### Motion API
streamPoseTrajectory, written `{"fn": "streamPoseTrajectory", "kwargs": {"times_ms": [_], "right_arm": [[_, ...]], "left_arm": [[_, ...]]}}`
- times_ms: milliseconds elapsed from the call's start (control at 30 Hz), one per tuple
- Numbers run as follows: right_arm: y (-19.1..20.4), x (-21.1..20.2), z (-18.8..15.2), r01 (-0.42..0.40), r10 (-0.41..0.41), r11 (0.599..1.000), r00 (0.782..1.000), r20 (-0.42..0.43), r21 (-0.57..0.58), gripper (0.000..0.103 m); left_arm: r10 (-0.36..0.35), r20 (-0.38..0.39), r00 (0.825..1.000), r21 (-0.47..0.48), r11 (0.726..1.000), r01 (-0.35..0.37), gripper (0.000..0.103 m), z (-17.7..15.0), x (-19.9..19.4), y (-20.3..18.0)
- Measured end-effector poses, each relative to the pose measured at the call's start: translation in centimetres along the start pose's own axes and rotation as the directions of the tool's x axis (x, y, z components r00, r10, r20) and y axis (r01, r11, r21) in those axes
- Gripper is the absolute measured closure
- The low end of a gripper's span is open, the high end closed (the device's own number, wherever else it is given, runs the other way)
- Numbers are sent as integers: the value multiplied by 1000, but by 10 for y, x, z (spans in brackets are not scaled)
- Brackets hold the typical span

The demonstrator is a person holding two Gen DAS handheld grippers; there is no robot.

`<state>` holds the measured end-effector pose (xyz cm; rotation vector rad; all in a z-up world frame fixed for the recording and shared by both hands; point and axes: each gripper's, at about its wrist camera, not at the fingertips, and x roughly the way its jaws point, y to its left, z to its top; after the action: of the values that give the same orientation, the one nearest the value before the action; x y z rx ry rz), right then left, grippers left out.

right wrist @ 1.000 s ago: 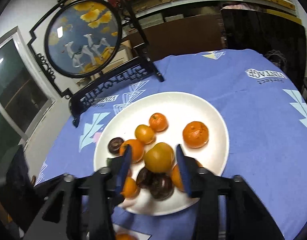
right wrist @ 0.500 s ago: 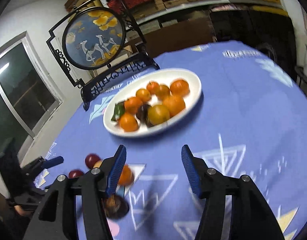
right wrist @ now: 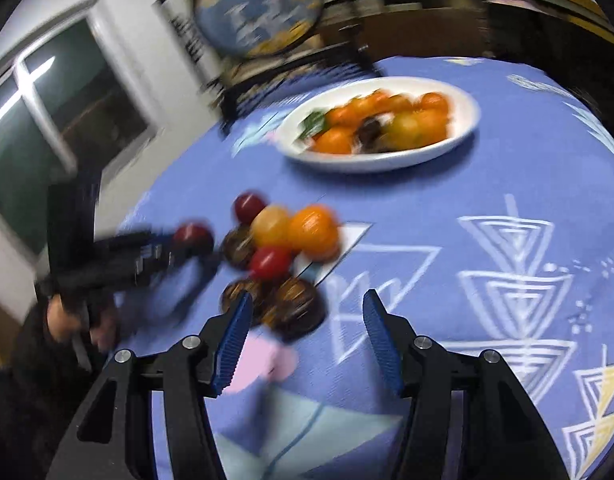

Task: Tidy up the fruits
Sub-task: 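Grasp a dark red plum with the left gripper while the right grasps a water chestnut, then carry the plum and water chestnut to the plate and release them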

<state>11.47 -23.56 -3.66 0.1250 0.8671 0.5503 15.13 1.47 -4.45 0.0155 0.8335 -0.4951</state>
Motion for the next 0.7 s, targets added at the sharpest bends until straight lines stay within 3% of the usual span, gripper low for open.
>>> {"fn": "streamPoseTrajectory", "kwargs": {"times_ms": [100,300,367,400,567,700], "right_arm": [[17,10,-2,47,-50,995,998,-25,-83,45],[21,39,0,123,-134,987,986,-99,-106,46],[27,42,0,136,-147,982,985,-85,-129,50],[29,44,0,139,-151,980,985,-80,-140,59],[33,39,-1,146,-156,980,985,-66,-136,60],[22,5,8,117,-116,989,993,22,-85,60]], "left_arm": [[7,12,1000,-14,1000,-6,63,1,-3,2],[-2,25,1000,-30,1000,3,63,3,-7,4],[-4,26,1000,-31,1000,4,63,3,-7,5],[-4,26,1000,-33,999,5,63,3,-7,5],[0,37,999,-46,999,2,63,3,-9,6],[8,82,997,-35,999,-5,63,6,-21,3]]}}
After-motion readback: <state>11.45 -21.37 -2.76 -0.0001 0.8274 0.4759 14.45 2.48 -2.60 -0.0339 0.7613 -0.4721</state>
